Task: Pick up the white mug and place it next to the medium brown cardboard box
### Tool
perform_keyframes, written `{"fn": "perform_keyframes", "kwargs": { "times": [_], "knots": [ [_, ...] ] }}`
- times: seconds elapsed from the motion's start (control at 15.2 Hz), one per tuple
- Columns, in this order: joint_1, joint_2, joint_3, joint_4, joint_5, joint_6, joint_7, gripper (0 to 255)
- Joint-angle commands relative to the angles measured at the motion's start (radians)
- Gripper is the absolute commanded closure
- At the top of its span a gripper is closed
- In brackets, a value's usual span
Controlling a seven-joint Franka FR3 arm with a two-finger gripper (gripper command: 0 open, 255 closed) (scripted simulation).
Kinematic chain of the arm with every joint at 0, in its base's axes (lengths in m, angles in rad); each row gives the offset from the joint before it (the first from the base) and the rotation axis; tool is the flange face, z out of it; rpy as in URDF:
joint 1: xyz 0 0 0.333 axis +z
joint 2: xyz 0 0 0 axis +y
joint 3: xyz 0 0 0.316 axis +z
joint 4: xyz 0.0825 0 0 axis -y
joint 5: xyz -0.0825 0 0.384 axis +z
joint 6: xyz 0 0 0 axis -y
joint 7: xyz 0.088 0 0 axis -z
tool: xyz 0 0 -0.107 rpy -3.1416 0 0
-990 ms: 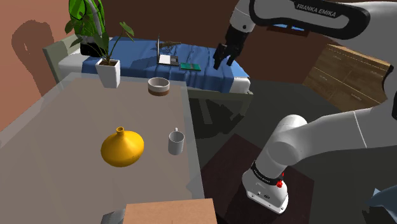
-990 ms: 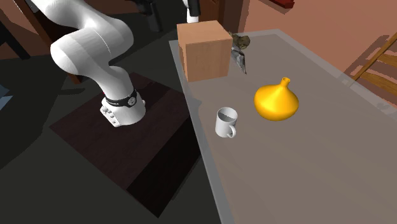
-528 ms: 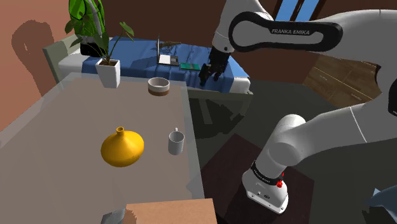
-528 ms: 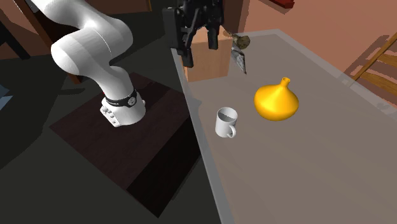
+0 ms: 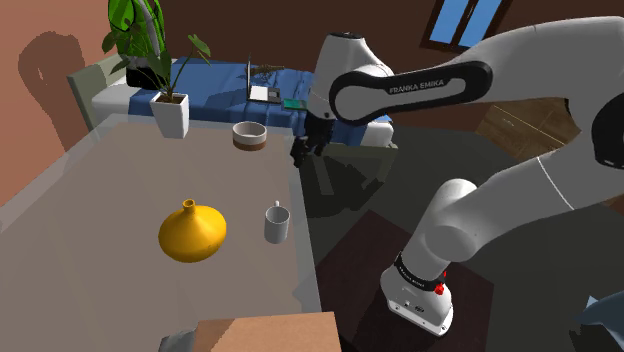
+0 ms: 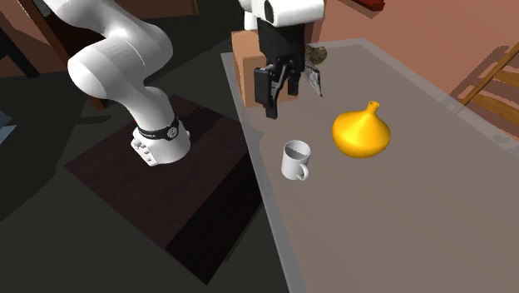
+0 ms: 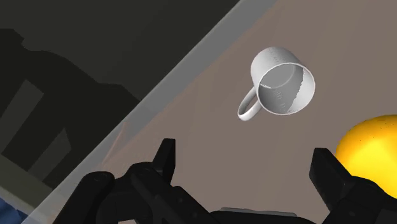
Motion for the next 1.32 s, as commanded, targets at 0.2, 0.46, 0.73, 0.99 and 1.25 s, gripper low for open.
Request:
{"fn": "perform_keyframes", "kwargs": {
  "times": [0.2, 0.46, 0.73, 0.99, 1.25],
  "knots": [
    [0.027, 0.145, 0.047, -0.027, 0.009, 0.148, 0.032, 0],
    [0.045, 0.27, 0.086, -0.035, 0.006, 0.261, 0.063, 0],
    [0.058, 0.409, 0.125, -0.024, -0.017, 0.368, 0.106, 0],
    [0.07, 0.545, 0.154, 0.002, -0.063, 0.457, 0.16, 0],
    [0.068, 0.602, 0.15, -0.002, -0.097, 0.515, 0.184, 0]
  ]
}}
